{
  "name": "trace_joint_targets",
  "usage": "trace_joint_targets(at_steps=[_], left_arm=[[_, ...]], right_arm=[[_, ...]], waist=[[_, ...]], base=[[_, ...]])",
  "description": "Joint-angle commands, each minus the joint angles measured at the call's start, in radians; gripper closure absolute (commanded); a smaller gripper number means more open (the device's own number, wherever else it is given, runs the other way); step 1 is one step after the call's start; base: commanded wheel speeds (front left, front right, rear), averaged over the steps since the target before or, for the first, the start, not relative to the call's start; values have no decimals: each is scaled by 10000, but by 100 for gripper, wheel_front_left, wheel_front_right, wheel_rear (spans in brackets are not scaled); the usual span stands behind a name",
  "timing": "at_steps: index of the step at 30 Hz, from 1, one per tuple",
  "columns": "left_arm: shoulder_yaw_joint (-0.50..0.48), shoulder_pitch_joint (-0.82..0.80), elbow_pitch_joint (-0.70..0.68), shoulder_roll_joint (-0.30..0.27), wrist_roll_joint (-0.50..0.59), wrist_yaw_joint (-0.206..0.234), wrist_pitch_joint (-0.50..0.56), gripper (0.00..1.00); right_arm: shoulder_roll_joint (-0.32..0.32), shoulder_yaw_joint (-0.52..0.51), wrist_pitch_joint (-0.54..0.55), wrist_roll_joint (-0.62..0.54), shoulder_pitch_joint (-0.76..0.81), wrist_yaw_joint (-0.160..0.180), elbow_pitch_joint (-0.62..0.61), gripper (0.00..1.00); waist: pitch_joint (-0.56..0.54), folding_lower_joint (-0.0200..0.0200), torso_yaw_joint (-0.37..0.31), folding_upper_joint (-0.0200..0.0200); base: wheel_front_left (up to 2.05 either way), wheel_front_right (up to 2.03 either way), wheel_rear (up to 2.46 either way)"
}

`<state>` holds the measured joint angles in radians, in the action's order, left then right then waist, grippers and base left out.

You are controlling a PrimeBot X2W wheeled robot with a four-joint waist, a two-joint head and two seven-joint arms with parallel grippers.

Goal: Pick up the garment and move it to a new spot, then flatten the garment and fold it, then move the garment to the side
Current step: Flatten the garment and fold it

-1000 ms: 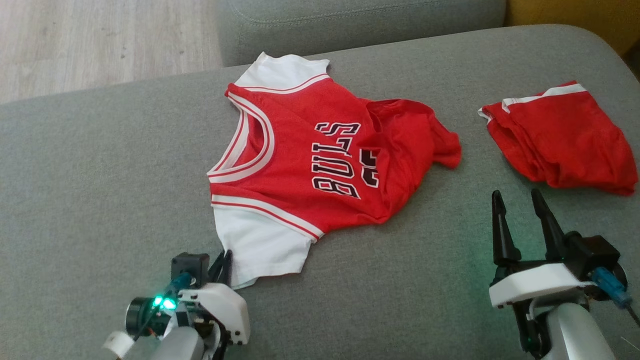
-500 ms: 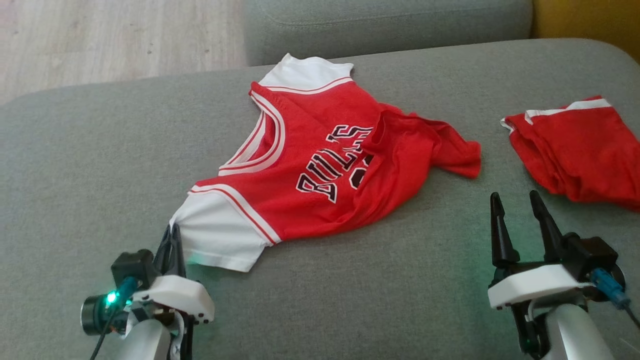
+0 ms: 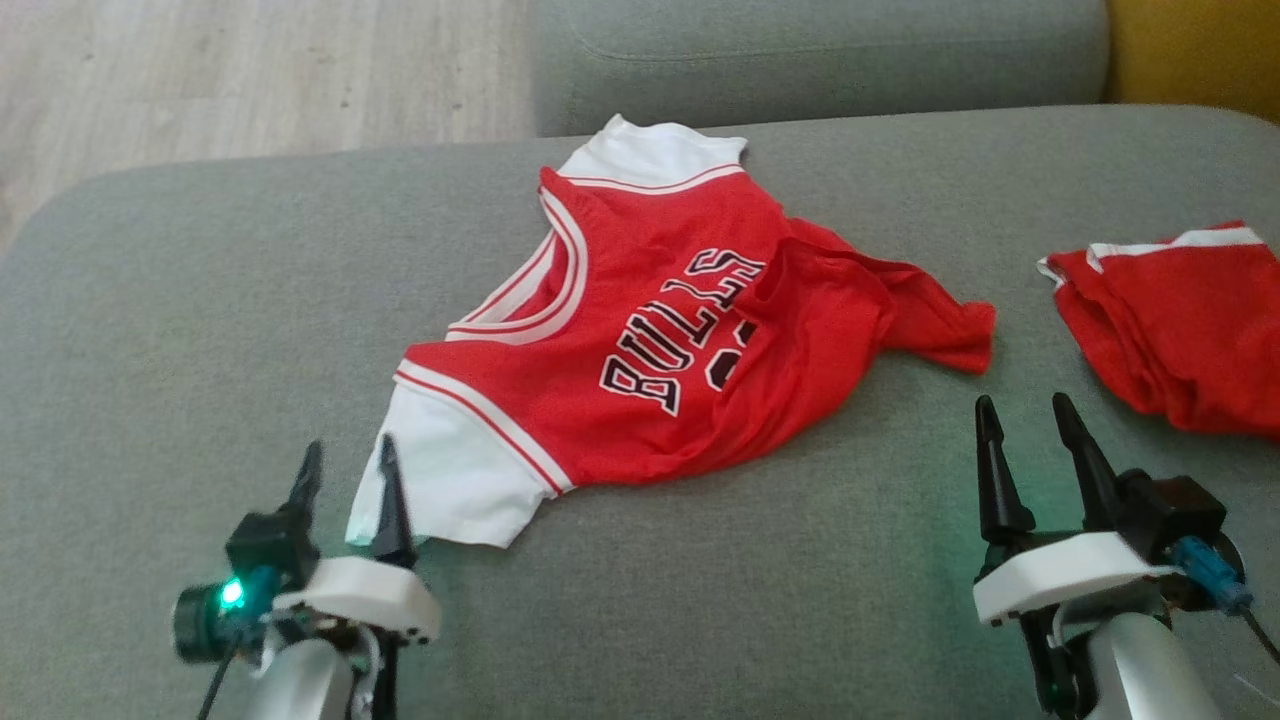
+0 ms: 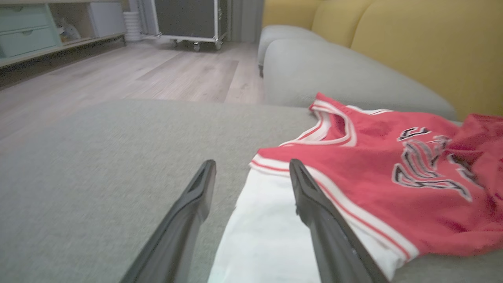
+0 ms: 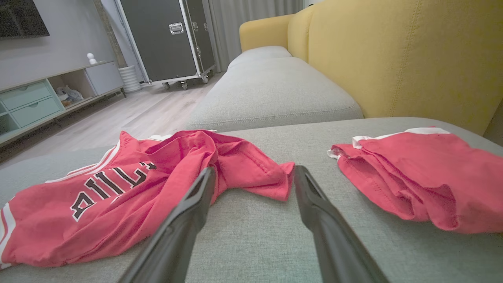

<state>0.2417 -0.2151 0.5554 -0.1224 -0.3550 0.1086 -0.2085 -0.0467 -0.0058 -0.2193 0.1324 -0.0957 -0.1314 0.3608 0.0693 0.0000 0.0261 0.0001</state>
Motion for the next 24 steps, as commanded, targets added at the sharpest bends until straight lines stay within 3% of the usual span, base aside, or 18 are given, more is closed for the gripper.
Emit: trace_joint_targets(at_steps=[1, 10, 16, 24], left_arm=[[-184, -350, -464, -100, 58, -98, -194, 0], [318, -124, -1684, 229, 287, -370, -482, 0], [690, -93, -1804, 363, 301, -487, -482, 0], [937, -298, -1660, 474, 221, -539, -486, 0]], right_arm=[[-35, 251, -23, 106, -484, 7, -258, 0], [-35, 441, 492, 756, -1714, 7, 604, 0], [-35, -31, 1344, 772, -3307, 7, 2463, 0], [-35, -294, 1551, 55, -4672, 7, 4512, 0]], waist=[[-61, 0, 125, -1], [17, 0, 868, -1], [286, 0, 1310, -1], [539, 0, 1624, -1]], base=[[0, 0, 0], [0, 0, 0], [0, 0, 0], [0, 0, 0]])
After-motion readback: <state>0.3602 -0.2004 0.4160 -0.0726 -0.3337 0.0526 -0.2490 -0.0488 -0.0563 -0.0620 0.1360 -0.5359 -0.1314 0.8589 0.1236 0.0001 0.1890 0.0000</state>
